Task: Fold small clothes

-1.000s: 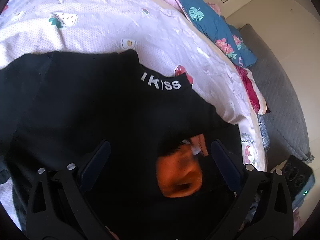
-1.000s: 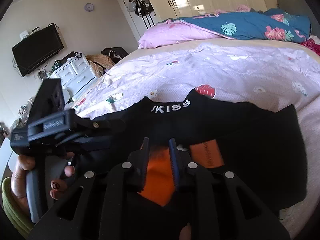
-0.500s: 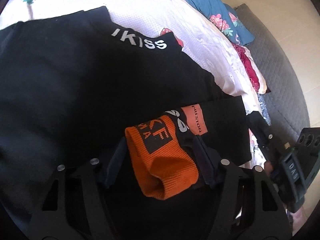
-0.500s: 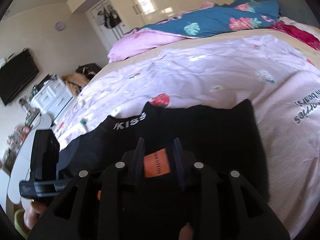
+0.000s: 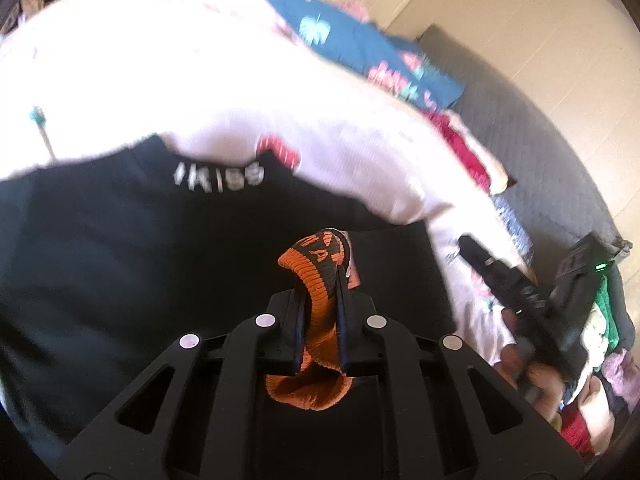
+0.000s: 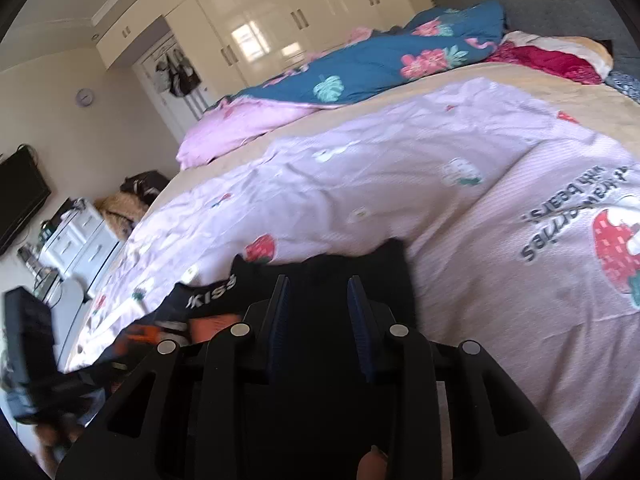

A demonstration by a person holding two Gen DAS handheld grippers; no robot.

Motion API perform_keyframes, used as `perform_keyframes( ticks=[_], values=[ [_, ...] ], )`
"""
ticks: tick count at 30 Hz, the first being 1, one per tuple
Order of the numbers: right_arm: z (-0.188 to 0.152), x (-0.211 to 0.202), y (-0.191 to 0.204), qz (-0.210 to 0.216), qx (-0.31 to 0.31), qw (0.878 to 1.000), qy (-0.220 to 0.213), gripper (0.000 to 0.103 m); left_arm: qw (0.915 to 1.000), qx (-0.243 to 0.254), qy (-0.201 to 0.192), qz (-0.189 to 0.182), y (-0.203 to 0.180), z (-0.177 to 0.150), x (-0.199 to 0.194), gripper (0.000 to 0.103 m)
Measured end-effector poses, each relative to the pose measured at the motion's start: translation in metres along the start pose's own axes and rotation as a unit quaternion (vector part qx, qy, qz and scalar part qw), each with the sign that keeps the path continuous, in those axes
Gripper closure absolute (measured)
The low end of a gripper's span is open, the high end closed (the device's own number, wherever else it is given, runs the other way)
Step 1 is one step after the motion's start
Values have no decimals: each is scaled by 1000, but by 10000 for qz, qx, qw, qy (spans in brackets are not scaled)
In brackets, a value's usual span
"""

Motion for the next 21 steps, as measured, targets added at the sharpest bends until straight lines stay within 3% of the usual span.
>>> perform_keyframes(
  ticks=[5,9,21],
  values=[
    [6,-7,-13,-202,170,9994,-203,73,9980,-35,-569,-264,-8,17,-49,98],
    [5,-6,-11,-245,118,9993,-237,73,9961,47,-872,-159,-12,24,-69,98],
    [0,4,0,-119,-65,9999,-47,73,9948,-327,-948,204,23,16,-78,98]
  ],
)
Point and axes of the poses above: each gripper's, at about its wrist camera, not at the fingertips, and x roughly the way its jaws point, y to its left, z to its top, the point moved 5 cm from there along x, roughly the way its jaws point, and after that the axes turned 3 degrees about y, right-handed, at the moved point
